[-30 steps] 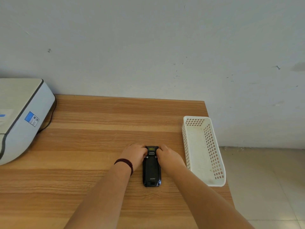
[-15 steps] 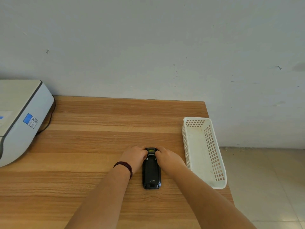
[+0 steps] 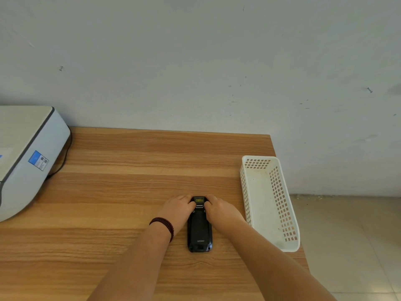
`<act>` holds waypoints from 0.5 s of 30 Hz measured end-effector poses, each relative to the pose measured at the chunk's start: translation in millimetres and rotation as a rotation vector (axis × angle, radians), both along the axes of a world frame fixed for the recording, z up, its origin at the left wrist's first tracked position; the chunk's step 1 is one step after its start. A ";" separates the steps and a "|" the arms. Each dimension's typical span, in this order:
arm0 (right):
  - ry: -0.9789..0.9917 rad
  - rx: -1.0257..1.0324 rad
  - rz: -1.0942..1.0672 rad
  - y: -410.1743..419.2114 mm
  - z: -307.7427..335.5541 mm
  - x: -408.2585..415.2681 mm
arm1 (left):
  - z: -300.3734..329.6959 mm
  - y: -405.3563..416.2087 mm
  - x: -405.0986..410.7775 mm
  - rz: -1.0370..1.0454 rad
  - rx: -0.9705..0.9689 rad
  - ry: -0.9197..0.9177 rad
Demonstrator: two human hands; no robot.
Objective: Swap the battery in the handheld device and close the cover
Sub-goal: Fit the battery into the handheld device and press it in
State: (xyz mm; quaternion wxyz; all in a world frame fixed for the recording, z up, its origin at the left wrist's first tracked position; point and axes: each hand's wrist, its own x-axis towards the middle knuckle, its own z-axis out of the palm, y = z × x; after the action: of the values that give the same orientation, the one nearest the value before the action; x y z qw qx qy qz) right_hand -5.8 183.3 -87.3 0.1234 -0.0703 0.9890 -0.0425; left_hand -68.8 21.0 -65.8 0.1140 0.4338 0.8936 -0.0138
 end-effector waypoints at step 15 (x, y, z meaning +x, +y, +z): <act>0.003 -0.025 0.062 1.9 -6.6 3.7 | -3.8 0.0 -6.7 0.148 0.114 -0.134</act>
State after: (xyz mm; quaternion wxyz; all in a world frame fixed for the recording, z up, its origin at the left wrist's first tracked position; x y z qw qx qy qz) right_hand -2.1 185.2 -93.8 0.1221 -0.1027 0.9859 -0.0507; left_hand -75.5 21.0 -69.6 0.1493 0.3723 0.9130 0.0744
